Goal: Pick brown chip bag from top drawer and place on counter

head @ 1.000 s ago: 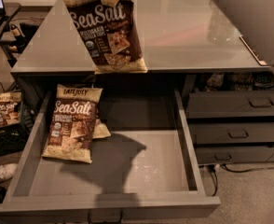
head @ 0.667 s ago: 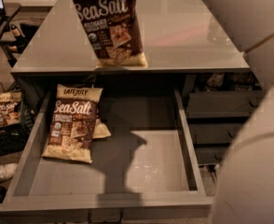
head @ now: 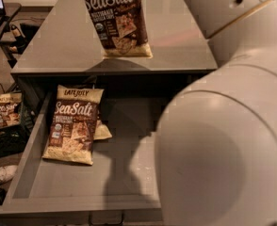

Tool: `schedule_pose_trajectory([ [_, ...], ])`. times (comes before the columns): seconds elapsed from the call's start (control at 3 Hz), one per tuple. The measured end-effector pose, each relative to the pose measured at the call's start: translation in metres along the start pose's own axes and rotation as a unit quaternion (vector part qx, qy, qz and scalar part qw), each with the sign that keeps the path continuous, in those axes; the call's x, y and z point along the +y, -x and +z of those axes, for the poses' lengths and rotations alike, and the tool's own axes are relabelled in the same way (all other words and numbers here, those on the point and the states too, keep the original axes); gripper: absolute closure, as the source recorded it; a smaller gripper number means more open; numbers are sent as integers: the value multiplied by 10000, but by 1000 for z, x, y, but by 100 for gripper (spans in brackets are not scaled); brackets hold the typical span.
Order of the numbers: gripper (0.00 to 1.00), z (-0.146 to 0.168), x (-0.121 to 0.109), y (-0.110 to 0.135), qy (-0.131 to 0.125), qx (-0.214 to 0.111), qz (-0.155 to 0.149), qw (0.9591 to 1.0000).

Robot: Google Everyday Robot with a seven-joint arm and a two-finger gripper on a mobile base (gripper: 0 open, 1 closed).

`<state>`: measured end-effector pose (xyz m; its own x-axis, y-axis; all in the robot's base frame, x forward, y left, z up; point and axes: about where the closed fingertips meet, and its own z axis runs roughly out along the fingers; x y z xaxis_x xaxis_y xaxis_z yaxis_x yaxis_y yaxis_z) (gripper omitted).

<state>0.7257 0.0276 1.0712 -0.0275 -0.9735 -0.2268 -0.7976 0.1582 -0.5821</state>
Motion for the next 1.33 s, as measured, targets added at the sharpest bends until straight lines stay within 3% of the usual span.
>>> schedule_pose_trajectory([
  [0.33,100,14,-8,-1,79,28,38,10000],
  [0.67,100,40,-21,4,129,-224,31,9997],
  [1.0,100,42,-25,7,65,-271,40,9996],
  [1.33,82,42,-25,7,65,-271,40,9996],
])
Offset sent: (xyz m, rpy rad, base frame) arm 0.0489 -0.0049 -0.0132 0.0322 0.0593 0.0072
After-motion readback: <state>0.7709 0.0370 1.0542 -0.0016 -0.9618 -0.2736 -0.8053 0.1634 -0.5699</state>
